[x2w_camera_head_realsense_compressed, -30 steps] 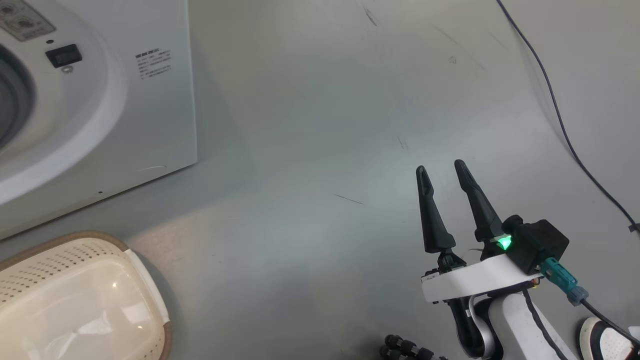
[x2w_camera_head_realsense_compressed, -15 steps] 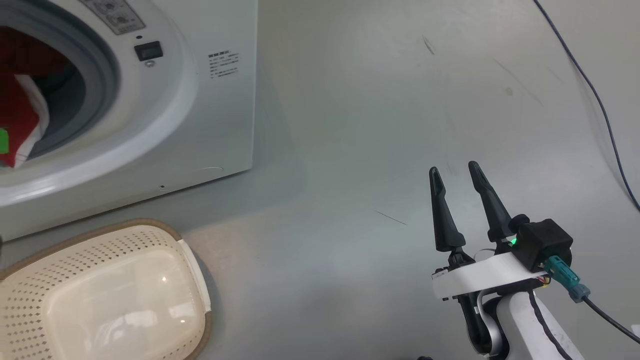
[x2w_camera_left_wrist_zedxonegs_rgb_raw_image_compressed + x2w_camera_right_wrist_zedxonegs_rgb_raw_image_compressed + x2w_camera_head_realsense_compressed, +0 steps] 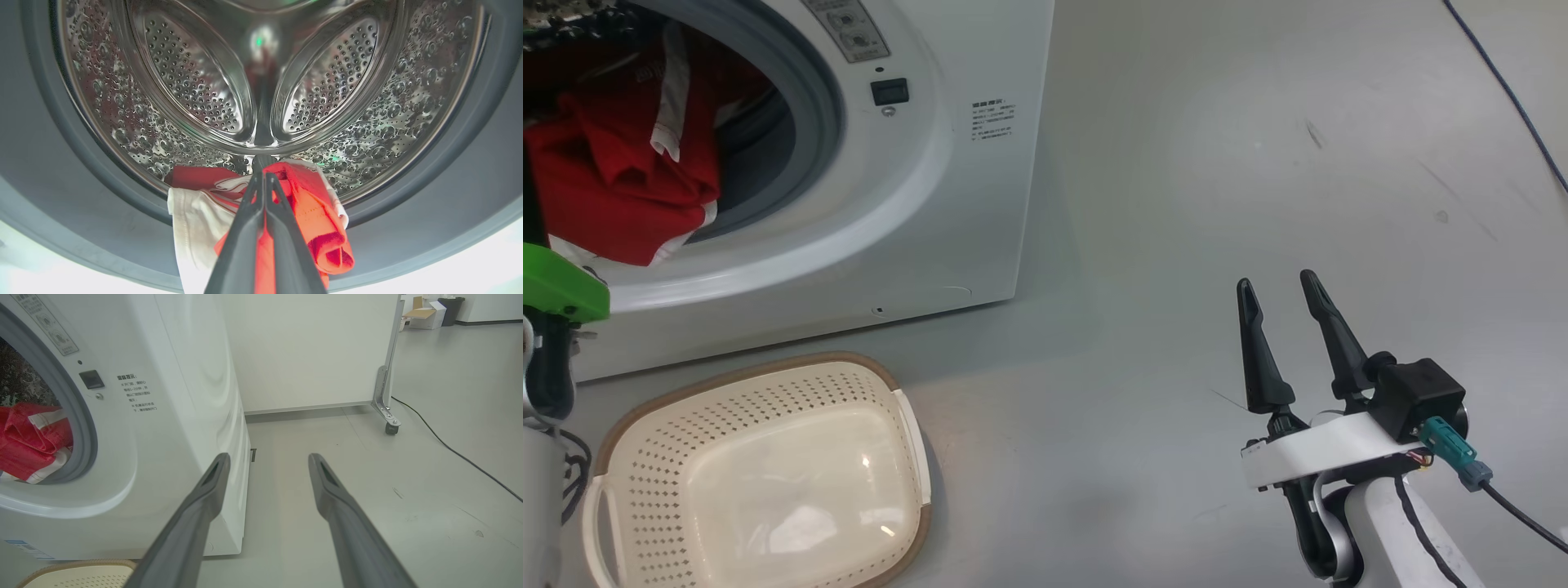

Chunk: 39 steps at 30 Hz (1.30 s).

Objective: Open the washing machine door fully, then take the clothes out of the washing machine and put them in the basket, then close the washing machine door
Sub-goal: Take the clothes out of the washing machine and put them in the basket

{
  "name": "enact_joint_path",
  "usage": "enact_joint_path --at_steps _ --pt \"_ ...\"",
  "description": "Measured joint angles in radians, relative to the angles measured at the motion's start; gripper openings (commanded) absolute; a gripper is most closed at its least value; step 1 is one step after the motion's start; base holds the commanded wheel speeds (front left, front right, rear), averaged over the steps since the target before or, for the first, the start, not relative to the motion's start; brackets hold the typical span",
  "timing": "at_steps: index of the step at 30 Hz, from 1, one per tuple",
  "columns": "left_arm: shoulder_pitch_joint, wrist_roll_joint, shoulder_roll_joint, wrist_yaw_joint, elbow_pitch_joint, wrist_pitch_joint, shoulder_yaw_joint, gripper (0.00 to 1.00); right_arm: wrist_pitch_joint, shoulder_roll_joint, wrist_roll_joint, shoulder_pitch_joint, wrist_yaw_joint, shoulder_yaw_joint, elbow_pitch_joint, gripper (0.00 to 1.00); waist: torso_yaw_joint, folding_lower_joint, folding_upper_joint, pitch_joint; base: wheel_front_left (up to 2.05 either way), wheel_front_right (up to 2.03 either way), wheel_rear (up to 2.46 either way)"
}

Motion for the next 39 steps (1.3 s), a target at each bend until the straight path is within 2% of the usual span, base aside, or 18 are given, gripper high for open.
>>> enact_joint_path --at_steps 9,16,28,33,39 --pt "0.056 -0.002 -0.012 -0.008 -0.082 -0.109 -0.034 0.0 0.0 -0.001 -0.003 0.005 0.019 -0.019 0.022 1.0 0.061 0.0 0.0 -0.051 0.0 0.0 0.0" --pt "0.099 0.006 -0.014 -0.009 -0.183 -0.149 -0.049 0.0 0.0 -0.002 -0.009 0.011 0.033 -0.03 0.033 1.0 0.099 0.0 0.0 -0.083 0.0 0.0 0.0" --pt "0.178 0.035 0.008 -0.009 -0.408 -0.156 -0.059 0.0 0.0 -0.002 -0.018 0.028 0.05 -0.053 0.047 1.0 0.137 0.0 0.0 -0.13 0.0 0.0 0.0" --pt "0.178 0.059 0.005 -0.009 -0.56 -0.157 -0.014 0.0 0.0 -0.003 -0.02 0.031 0.055 -0.058 0.048 1.0 0.152 0.0 0.0 -0.14 0.0 0.0 0.0" --pt "0.18 0.06 -0.005 -0.009 -0.653 -0.157 0.016 0.0 0.0 -0.003 -0.03 0.033 0.069 -0.055 0.057 1.0 0.162 0.0 0.0 -0.15 0.0 0.0 0.0"
